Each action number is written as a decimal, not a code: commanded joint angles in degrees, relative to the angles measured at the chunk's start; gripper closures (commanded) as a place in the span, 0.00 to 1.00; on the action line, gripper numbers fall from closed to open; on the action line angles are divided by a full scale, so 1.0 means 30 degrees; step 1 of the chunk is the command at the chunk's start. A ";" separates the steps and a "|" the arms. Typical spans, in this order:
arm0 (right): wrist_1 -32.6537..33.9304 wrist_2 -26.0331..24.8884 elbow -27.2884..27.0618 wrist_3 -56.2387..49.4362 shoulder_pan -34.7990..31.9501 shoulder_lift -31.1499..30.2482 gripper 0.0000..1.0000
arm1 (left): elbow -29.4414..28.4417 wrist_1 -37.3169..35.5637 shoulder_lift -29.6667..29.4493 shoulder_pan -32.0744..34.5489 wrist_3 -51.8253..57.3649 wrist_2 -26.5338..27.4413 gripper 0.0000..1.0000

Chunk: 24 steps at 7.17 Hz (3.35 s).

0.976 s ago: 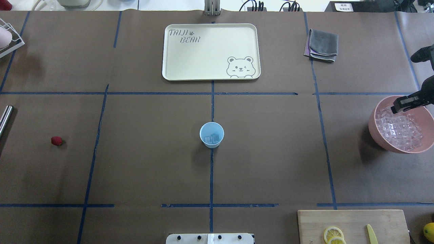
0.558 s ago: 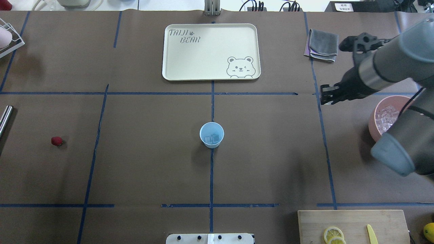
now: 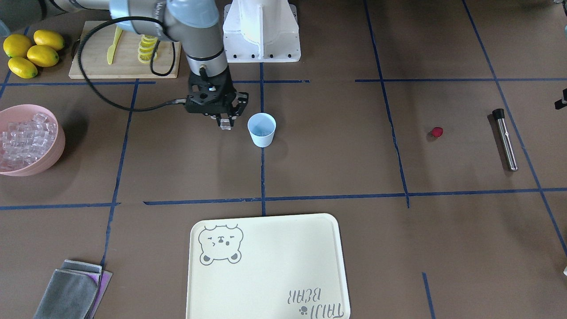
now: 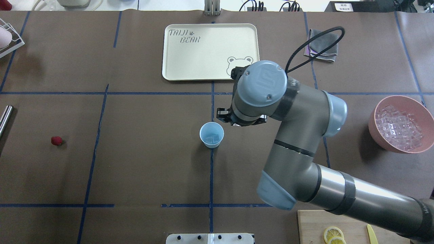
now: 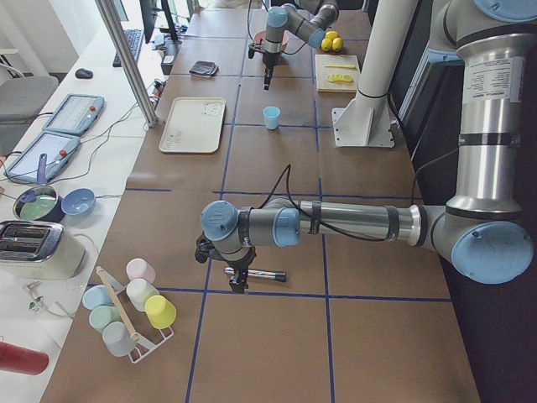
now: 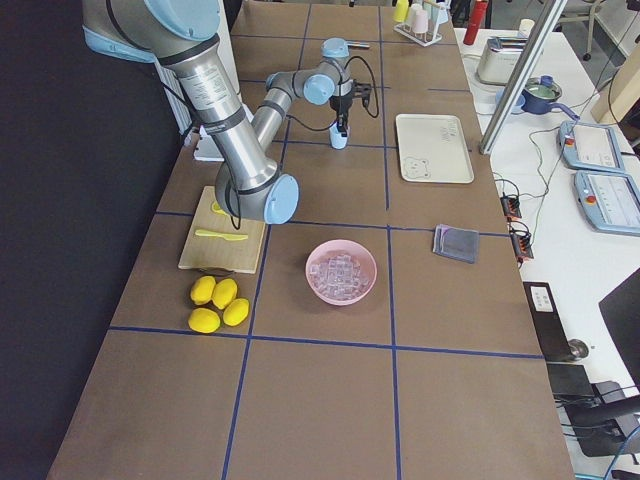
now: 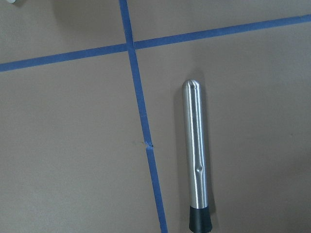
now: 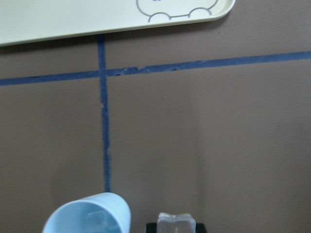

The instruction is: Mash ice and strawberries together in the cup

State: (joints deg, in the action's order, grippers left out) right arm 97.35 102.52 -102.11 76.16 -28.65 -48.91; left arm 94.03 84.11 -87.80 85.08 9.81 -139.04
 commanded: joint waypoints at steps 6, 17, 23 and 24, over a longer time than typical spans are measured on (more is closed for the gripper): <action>0.0189 -0.1155 0.1809 0.1246 0.1290 0.1803 0.01 | -0.0054 -0.0001 -0.0001 -0.0001 0.0040 0.0000 0.00; 0.0217 0.8980 -0.0770 -2.3180 -1.5332 -0.9840 0.01 | 0.0445 0.1950 -0.0762 0.0029 -0.0019 0.0615 0.00; 0.0159 1.1032 0.0902 -3.1862 -2.2235 -1.6859 0.01 | 0.0207 0.5876 -0.1320 -0.0030 -0.1776 0.0586 0.00; 0.0130 1.1003 0.0988 -3.1744 -2.2235 -1.6773 0.01 | 0.0384 0.6932 -0.1175 -0.0436 -0.3575 0.0383 0.00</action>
State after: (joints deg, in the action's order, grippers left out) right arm 97.82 135.45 -99.49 -19.27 -94.81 -98.80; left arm 94.53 101.14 -91.61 84.68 3.42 -137.47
